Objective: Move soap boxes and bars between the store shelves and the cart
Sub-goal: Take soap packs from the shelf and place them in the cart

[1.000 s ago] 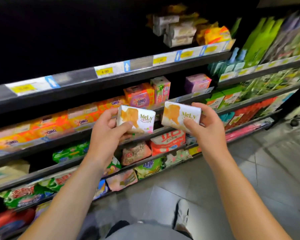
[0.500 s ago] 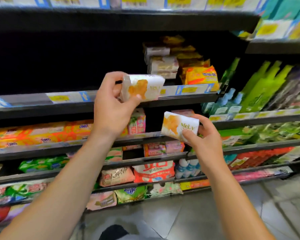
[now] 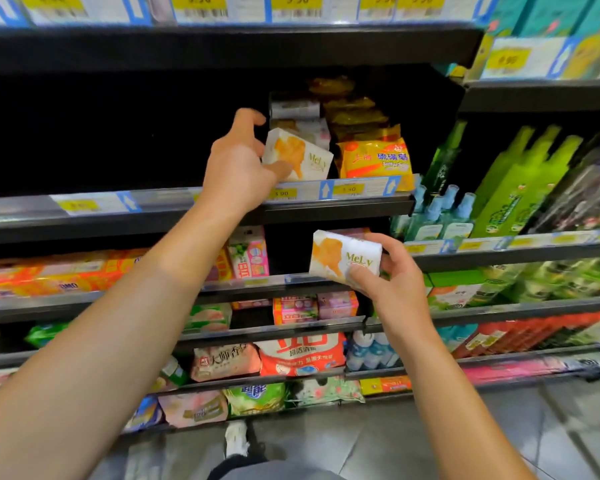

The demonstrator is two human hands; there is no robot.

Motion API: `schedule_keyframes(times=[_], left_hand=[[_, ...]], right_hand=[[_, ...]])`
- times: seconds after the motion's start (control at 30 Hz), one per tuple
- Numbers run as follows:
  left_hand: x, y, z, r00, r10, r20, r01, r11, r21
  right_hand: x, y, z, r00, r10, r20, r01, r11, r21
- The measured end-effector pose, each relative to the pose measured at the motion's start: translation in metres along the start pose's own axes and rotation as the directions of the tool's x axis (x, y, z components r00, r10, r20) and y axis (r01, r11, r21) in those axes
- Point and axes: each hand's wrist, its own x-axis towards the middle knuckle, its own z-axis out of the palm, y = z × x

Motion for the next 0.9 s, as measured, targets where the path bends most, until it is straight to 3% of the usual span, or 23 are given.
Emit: schedule_keyframes(times=[0.13, 0.27, 0.33, 0.43, 0.5, 0.57, 0.63, 0.9], left_hand=[[0.001, -0.001, 0.003, 0.999, -0.040, 0.024, 0.038, 0.995, 0.092], [0.004, -0.004, 0.008, 0.990, -0.110, 0.085, 0.077, 0.941, 0.329], [0.001, -0.003, 0.008, 0.993, -0.069, 0.098, 0.026, 0.920, 0.392], [-0.015, 0.001, 0.009, 0.983, 0.129, 0.129, -0.168, 0.912, 0.373], [-0.026, 0.005, 0.012, 0.946, 0.226, 0.233, -0.304, 0.868, 0.393], [-0.030, 0.008, 0.015, 0.914, 0.235, 0.331, -0.377, 0.795, 0.476], [-0.029, 0.009, 0.015, 0.905, 0.218, 0.365, -0.393, 0.756, 0.524], [-0.025, 0.008, 0.015, 0.911, 0.183, 0.369, -0.365, 0.775, 0.516]], right_hand=[[0.004, 0.005, -0.001, 1.000, 0.027, 0.010, -0.027, 1.000, 0.008], [0.005, 0.009, 0.001, 0.999, 0.038, 0.021, -0.037, 0.999, -0.018], [0.004, 0.011, 0.001, 0.998, 0.044, 0.038, -0.043, 0.999, -0.032], [0.003, 0.015, 0.003, 0.998, 0.047, 0.051, -0.045, 0.998, -0.040], [0.004, 0.016, 0.005, 0.997, 0.045, 0.060, -0.042, 0.998, -0.048], [0.004, 0.017, 0.006, 0.997, 0.045, 0.061, -0.042, 0.998, -0.050], [0.004, 0.018, 0.007, 0.997, 0.048, 0.061, -0.045, 0.998, -0.041], [0.003, 0.022, 0.009, 0.995, 0.076, 0.069, -0.076, 0.997, 0.003]])
